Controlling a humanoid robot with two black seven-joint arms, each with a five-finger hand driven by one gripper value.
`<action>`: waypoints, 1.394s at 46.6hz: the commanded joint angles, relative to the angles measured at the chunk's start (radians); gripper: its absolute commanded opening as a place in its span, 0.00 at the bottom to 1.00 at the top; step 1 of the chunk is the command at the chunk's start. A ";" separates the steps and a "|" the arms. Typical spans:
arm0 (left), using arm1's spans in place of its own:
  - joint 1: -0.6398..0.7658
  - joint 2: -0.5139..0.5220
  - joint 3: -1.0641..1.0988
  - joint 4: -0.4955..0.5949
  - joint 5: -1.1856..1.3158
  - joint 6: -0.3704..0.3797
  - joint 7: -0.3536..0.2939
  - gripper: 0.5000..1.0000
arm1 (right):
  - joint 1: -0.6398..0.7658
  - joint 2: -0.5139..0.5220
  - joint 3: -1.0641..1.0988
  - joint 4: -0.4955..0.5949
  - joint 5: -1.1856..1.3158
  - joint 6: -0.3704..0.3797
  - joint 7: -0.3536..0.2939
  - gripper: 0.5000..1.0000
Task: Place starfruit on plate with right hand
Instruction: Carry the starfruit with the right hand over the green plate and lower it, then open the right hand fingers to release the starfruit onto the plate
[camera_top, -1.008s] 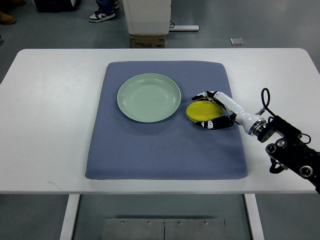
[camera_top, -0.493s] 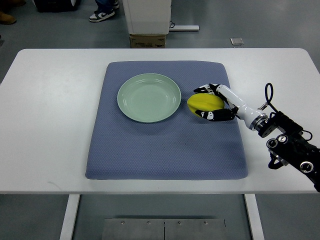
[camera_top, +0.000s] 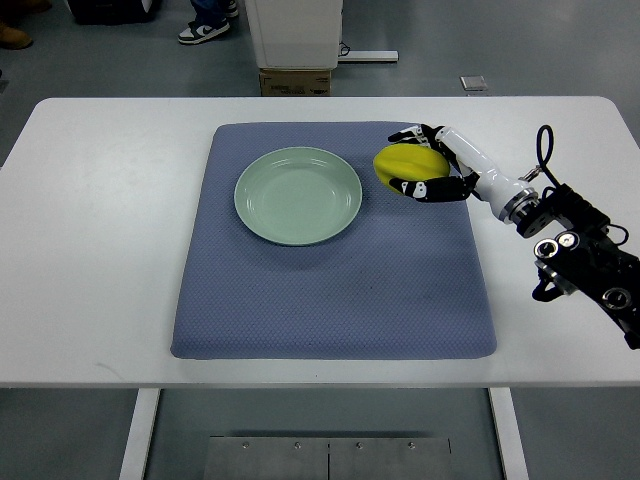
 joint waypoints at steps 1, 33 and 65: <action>0.000 0.000 0.000 0.000 0.000 -0.001 0.000 1.00 | 0.019 0.017 -0.001 -0.002 0.011 0.000 -0.019 0.00; 0.000 0.000 0.000 0.000 0.000 0.001 0.000 1.00 | 0.149 0.262 -0.113 -0.086 0.011 -0.001 -0.088 0.00; 0.000 0.000 0.000 0.000 0.000 0.001 0.000 1.00 | 0.180 0.279 -0.268 -0.175 0.005 -0.013 -0.083 0.00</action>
